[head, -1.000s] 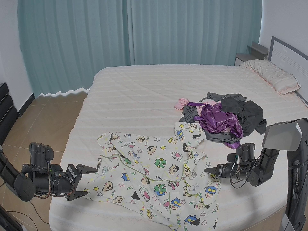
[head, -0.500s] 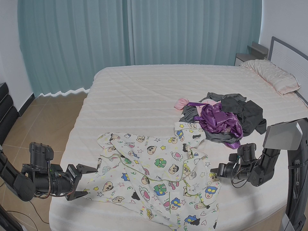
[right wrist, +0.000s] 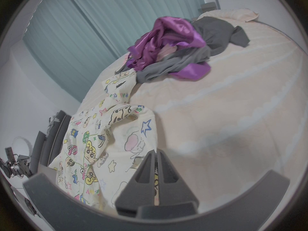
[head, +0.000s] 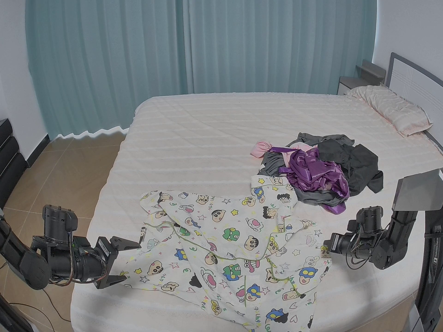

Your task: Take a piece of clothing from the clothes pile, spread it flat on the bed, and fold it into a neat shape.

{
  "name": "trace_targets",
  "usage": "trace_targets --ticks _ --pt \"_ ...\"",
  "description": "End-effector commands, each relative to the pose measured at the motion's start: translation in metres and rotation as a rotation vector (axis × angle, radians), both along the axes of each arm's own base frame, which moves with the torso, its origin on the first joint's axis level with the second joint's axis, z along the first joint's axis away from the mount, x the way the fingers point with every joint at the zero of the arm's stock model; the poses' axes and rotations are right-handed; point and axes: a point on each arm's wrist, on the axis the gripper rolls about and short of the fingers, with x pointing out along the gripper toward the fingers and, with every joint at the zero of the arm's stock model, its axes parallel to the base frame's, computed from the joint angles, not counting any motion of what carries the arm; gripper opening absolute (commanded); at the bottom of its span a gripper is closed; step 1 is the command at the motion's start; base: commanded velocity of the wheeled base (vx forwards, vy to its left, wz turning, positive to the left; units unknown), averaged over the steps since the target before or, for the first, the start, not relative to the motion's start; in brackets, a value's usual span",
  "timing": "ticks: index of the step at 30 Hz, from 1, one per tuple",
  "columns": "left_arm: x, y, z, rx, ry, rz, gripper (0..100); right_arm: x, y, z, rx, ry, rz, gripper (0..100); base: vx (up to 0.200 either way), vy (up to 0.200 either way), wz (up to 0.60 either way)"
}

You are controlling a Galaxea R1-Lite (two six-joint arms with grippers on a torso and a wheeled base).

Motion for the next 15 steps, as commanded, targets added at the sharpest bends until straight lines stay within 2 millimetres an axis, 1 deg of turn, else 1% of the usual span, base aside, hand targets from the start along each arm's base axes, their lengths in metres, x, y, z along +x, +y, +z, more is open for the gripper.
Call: trace_targets --ticks 1,4,8,15 --pt "-0.001 -0.001 0.000 0.000 0.003 -0.003 100 -0.010 -0.009 0.011 -0.042 -0.005 -0.066 0 0.000 0.000 0.00" --pt "-0.001 -0.001 -0.001 0.002 0.005 -0.002 100 -0.018 -0.013 0.012 -0.089 0.006 -0.099 0 0.000 0.000 0.00" --pt "-0.001 -0.001 -0.001 0.002 0.006 -0.005 100 -0.023 -0.017 0.012 -0.140 0.015 -0.116 0 0.000 0.000 0.00" --pt "-0.003 -0.004 -0.002 0.005 0.013 -0.019 100 -0.020 -0.024 0.013 -0.164 -0.004 -0.170 0 0.000 0.000 0.00"
